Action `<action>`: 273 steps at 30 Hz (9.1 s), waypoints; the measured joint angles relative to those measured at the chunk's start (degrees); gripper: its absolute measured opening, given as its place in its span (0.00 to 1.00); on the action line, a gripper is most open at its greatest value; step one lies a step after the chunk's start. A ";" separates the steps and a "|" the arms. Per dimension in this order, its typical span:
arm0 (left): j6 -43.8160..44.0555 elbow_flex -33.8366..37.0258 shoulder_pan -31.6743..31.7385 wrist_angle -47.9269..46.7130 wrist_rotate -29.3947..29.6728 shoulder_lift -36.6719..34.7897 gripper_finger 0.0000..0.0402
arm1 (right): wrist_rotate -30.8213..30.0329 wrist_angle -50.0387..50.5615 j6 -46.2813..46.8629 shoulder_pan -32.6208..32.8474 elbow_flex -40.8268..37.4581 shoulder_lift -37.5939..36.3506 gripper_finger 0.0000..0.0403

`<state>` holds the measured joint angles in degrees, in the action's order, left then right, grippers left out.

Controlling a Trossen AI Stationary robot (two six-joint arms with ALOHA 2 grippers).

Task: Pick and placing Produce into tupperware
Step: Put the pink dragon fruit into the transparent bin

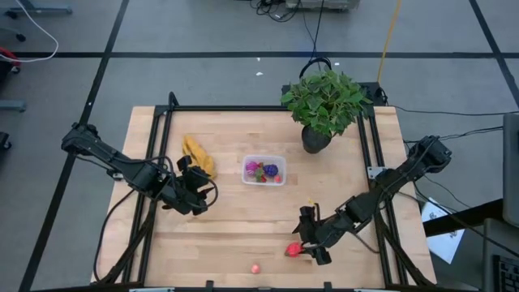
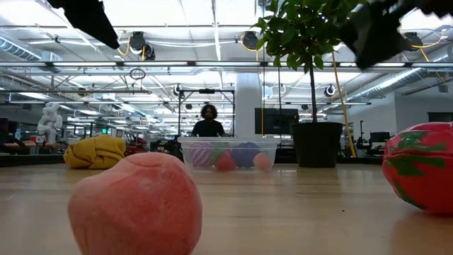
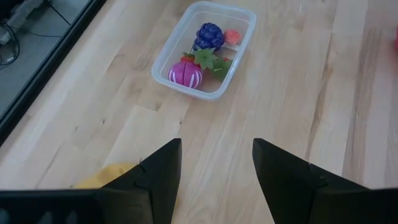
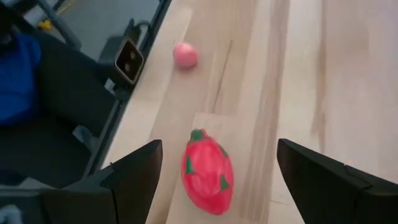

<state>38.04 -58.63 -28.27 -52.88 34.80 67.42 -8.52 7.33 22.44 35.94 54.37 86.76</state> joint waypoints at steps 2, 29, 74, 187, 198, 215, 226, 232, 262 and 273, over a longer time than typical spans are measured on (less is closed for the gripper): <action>0.00 0.00 0.00 -0.02 -0.01 0.00 0.50 | 1.33 0.25 -0.78 0.00 -0.02 1.35 0.77; -0.25 0.00 0.00 -0.02 -0.25 0.00 0.50 | 4.31 -6.53 2.90 -0.35 -0.02 12.23 0.77; -0.28 -0.02 0.00 -0.02 -0.32 0.00 0.50 | 3.84 -7.81 6.91 -0.21 -0.01 17.63 0.77; -0.92 -0.04 0.00 0.00 -2.35 0.02 0.50 | -11.15 -9.99 -28.68 -8.53 8.11 5.69 0.59; -0.94 -0.04 -0.02 0.00 -2.35 0.02 0.50 | -17.06 -21.36 -38.76 -12.77 8.11 3.60 0.59; -2.34 -0.04 -0.02 0.00 -2.35 0.02 0.50 | -17.02 -26.28 -39.67 -16.48 8.09 3.63 0.59; -2.31 -0.04 -0.02 -0.01 -2.35 0.02 0.50 | -16.99 -29.85 -39.74 -16.46 8.09 3.63 0.59; -2.28 -0.04 -0.02 -0.01 -2.35 0.02 0.50 | -16.99 -29.81 -40.11 -16.46 8.07 3.65 0.59; -2.23 -0.04 0.00 0.02 -2.35 0.00 0.50 | -23.01 4.28 -31.65 -18.86 21.74 -0.56 0.59; -2.23 -0.04 0.00 0.05 -2.33 0.00 0.50 | -14.87 12.06 -22.11 -23.69 21.75 -0.51 0.59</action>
<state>35.81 -58.67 -28.27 -52.83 32.47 67.42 -23.39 19.39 0.32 12.25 76.12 86.25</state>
